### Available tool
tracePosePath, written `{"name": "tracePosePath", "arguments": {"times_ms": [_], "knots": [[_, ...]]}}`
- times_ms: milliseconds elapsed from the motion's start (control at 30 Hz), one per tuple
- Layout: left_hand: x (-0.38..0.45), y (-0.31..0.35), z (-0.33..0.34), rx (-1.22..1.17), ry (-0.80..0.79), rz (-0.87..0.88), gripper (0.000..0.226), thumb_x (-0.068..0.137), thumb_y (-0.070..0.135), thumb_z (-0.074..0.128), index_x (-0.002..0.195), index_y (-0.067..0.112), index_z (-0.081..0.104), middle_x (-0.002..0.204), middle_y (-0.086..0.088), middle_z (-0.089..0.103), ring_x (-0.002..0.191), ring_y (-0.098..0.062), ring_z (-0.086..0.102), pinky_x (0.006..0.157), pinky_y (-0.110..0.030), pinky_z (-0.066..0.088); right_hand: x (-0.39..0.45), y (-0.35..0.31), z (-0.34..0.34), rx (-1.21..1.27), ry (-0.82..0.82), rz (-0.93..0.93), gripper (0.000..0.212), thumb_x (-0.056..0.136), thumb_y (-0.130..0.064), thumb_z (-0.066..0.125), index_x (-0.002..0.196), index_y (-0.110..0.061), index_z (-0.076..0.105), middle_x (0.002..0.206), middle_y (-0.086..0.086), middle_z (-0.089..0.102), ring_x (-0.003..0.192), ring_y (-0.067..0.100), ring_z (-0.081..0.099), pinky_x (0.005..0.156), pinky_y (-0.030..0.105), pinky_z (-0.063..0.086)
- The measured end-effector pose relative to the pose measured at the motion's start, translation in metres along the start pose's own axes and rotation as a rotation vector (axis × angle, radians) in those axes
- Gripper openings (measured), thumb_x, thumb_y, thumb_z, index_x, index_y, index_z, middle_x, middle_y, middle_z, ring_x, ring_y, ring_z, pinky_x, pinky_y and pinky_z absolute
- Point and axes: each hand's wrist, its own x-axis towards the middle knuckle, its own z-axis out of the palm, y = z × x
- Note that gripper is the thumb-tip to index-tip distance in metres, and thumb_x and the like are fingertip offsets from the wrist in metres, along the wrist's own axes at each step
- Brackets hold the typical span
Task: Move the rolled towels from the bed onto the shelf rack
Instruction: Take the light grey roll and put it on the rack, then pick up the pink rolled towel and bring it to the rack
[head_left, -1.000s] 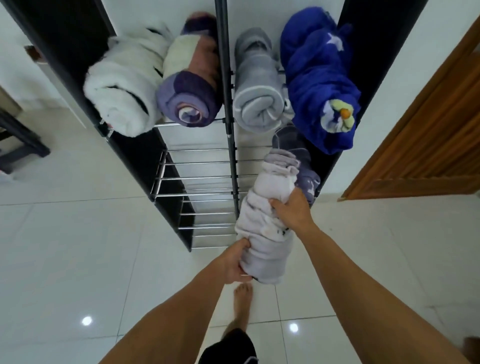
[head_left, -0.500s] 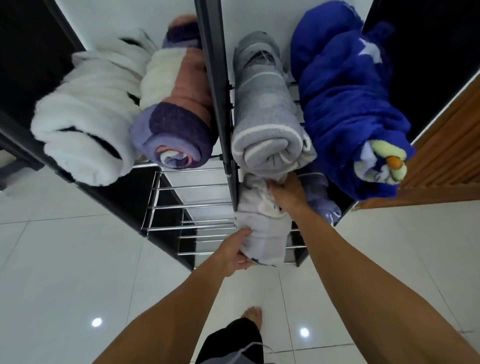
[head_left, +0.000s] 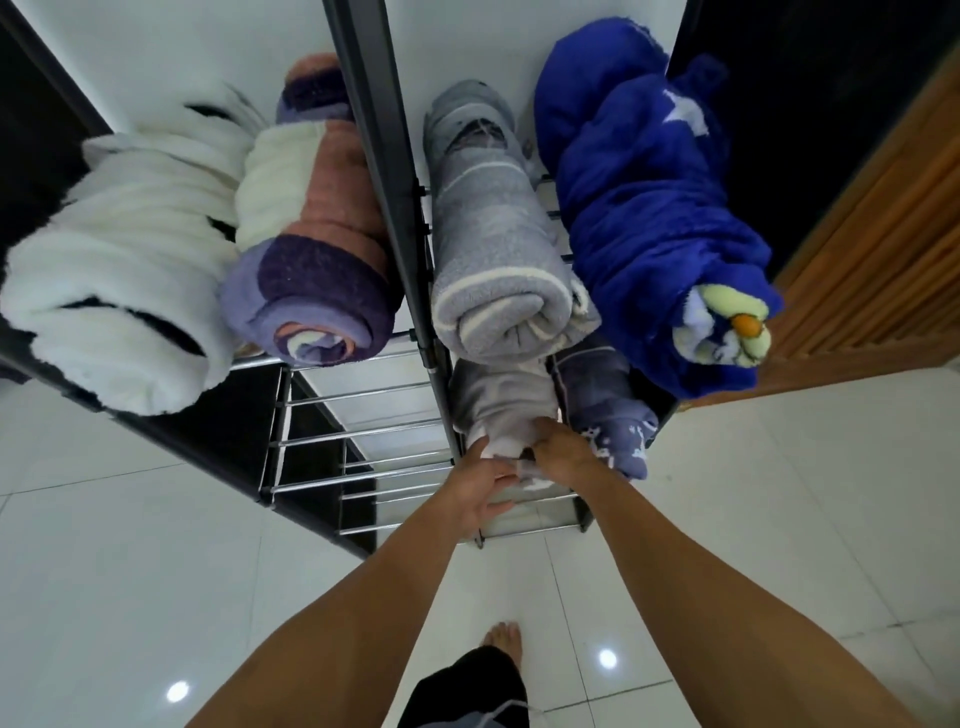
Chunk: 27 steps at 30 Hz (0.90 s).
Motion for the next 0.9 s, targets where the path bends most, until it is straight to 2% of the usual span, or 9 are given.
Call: {"name": "tracePosePath", "arguments": {"times_ms": [133,200,267,367,433,567,667,767,900], "knots": [[-0.013,-0.008,0.003,0.065,0.068,0.037,0.064,0.091,0.006,0.050,0.145,0.032,0.029,0.111,0.000,0.060,0.106,-0.023,0.059,0.092,-0.039,0.046,-0.021,0.020,0.001,0.145,0.063,0.017,0.039,0.095,-0.011,0.042,0.133,-0.003,0.047,0.139,0.014,0.049,0.128,0.030,0.046,0.104,0.030,0.033],[-0.027,-0.010,0.010,0.151,0.089,0.049,0.041,0.093,0.009,0.047,0.130,0.027,0.046,0.105,-0.001,0.058,0.102,-0.024,0.059,0.089,-0.037,0.046,-0.037,0.032,0.007,0.211,0.099,0.031,0.021,0.092,-0.009,0.045,0.105,-0.016,0.060,0.106,0.006,0.060,0.108,0.025,0.053,0.084,0.027,0.041],[-0.042,-0.015,0.018,0.273,0.084,0.051,0.026,0.093,0.010,0.047,0.112,0.027,0.051,0.092,0.001,0.058,0.084,-0.018,0.059,0.078,-0.032,0.046,-0.059,0.046,0.014,0.260,0.121,0.035,0.026,0.088,-0.007,0.045,0.072,-0.027,0.049,0.077,-0.007,0.048,0.083,0.017,0.049,0.062,0.023,0.035],[-0.060,-0.032,0.033,0.569,0.023,0.109,0.028,0.091,0.007,0.050,0.116,0.019,0.053,0.079,0.000,0.054,0.063,-0.010,0.052,0.050,-0.016,0.041,-0.110,0.075,0.021,0.340,0.153,0.057,0.026,0.091,-0.010,0.046,0.108,-0.009,0.066,0.108,0.007,0.064,0.094,0.021,0.058,0.087,0.028,0.045],[-0.076,-0.049,0.048,0.706,-0.037,0.157,0.026,0.090,0.003,0.050,0.113,0.014,0.056,0.087,-0.006,0.056,0.059,-0.009,0.050,0.036,-0.012,0.035,-0.149,0.102,0.024,0.458,0.259,0.066,0.027,0.092,-0.009,0.047,0.110,-0.012,0.065,0.114,0.008,0.065,0.106,0.027,0.063,0.091,0.030,0.045],[-0.121,-0.104,0.086,0.924,-0.184,0.128,0.020,0.089,0.006,0.048,0.104,0.018,0.054,0.097,-0.008,0.059,0.062,-0.011,0.054,0.047,-0.018,0.033,-0.252,0.169,0.022,0.650,0.418,0.132,0.025,0.092,-0.002,0.043,0.099,-0.017,0.061,0.095,0.007,0.069,0.081,0.019,0.069,0.070,0.022,0.049],[-0.149,-0.141,0.127,1.058,-0.318,0.146,0.021,0.087,0.008,0.048,0.105,0.016,0.056,0.096,-0.007,0.060,0.065,-0.013,0.055,0.053,-0.022,0.034,-0.349,0.226,0.025,0.765,0.591,0.241,0.022,0.091,-0.002,0.046,0.099,-0.015,0.063,0.091,0.009,0.071,0.076,0.015,0.069,0.067,0.020,0.048],[-0.185,-0.167,0.181,1.214,-0.491,0.218,0.018,0.088,0.011,0.050,0.104,0.017,0.057,0.097,-0.006,0.061,0.073,-0.016,0.058,0.054,-0.021,0.037,-0.455,0.275,0.047,0.939,0.845,0.405,0.023,0.091,0.001,0.048,0.088,-0.017,0.063,0.087,0.015,0.069,0.070,0.020,0.064,0.064,0.027,0.048],[-0.238,-0.205,0.251,1.353,-0.765,0.304,0.016,0.088,0.013,0.052,0.103,0.018,0.058,0.095,-0.004,0.062,0.074,-0.014,0.059,0.057,-0.021,0.038,-0.579,0.297,0.107,1.153,1.217,0.625,0.018,0.088,0.005,0.053,0.084,-0.009,0.063,0.082,0.021,0.066,0.061,0.020,0.059,0.052,0.020,0.049]]}}
